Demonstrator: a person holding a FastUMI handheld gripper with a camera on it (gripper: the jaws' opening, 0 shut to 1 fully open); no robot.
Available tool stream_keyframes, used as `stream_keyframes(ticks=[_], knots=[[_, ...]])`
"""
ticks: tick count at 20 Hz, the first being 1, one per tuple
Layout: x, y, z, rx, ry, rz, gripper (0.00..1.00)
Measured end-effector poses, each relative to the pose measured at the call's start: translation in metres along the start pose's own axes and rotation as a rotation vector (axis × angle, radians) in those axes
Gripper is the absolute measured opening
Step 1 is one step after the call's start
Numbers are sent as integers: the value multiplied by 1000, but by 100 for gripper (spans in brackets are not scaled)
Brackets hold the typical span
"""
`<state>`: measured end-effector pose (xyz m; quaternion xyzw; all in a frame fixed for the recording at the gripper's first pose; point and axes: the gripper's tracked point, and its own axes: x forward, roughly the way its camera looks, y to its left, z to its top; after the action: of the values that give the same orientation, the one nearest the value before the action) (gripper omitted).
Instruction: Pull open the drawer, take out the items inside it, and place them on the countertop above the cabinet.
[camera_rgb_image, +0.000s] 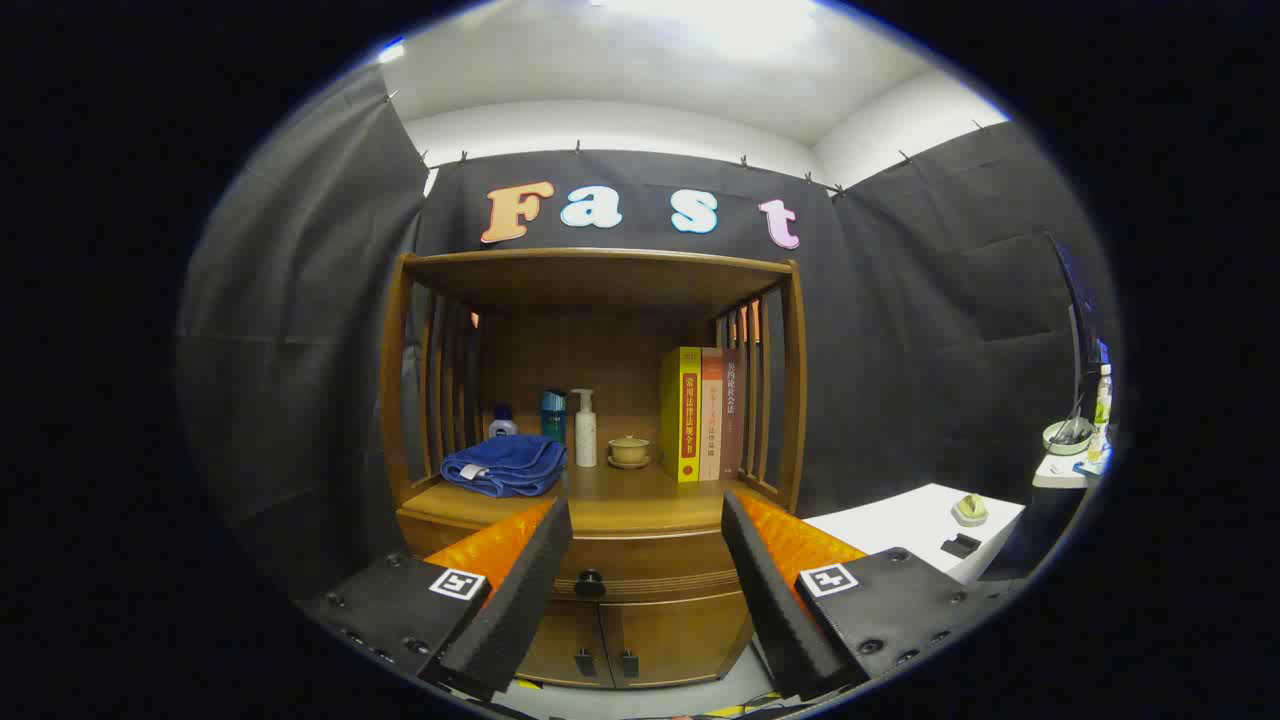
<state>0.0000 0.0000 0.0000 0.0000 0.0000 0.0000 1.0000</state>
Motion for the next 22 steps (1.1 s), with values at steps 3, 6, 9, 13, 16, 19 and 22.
stream_keyframes(ticks=[3, 6, 9, 13, 16, 19, 22], knots=[[1, 1, -1, 11, -2, 2, 98], [1, 0, -3, 17, -1, -2, 98], [1, -6, -4, 21, 1, -15, 98], [2, -4, -5, 26, 8, -13, 98], [3, -3, -7, 26, 15, -7, 98], [2, -3, -9, 28, 18, -5, 98], [2, -5, -11, 29, 24, -15, 98]])
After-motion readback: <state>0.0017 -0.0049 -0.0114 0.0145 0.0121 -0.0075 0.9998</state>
